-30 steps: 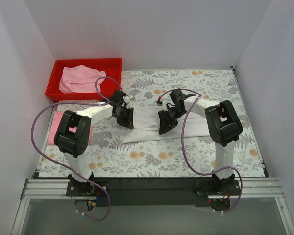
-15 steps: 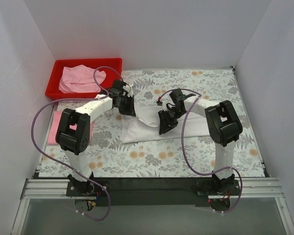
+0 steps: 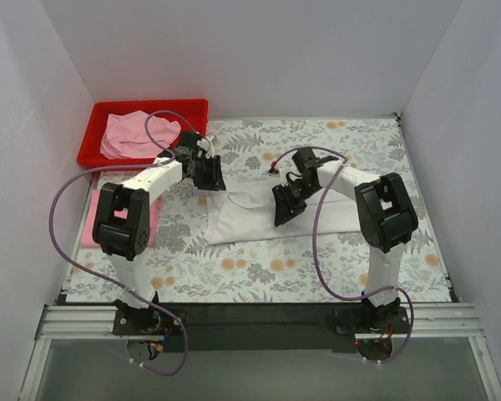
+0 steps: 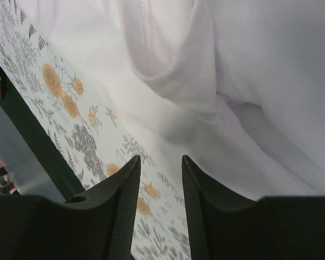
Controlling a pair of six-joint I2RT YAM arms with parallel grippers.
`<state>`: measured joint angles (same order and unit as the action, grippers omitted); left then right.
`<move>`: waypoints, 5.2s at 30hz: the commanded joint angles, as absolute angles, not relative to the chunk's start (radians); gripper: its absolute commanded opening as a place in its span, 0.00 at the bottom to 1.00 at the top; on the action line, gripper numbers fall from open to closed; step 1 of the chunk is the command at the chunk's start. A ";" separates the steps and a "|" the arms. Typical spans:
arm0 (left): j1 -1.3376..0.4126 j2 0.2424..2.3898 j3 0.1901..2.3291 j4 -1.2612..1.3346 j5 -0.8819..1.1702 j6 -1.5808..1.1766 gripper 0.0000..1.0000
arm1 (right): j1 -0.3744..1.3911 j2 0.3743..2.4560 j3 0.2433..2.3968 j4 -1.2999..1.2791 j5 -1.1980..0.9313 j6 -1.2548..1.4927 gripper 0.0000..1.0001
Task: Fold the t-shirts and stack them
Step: Fold the tshirt
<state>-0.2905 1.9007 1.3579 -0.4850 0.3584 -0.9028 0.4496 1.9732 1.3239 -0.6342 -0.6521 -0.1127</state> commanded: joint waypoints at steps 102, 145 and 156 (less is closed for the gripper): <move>-0.457 2.175 1.808 -0.488 0.170 -0.643 0.29 | 0.218 1.764 1.057 -0.818 -0.183 -0.825 0.15; -0.577 2.520 2.191 -0.431 0.255 -0.624 0.33 | 0.322 1.680 0.943 -0.819 -0.233 -0.784 0.14; -0.551 2.191 2.006 -0.494 0.327 -0.698 0.34 | 0.393 1.674 0.913 -0.825 -0.271 -0.761 0.14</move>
<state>-0.5583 2.4500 2.0933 -0.4706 0.2581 -0.6647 0.3618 1.6577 0.9680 -0.8219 -0.1963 -0.7765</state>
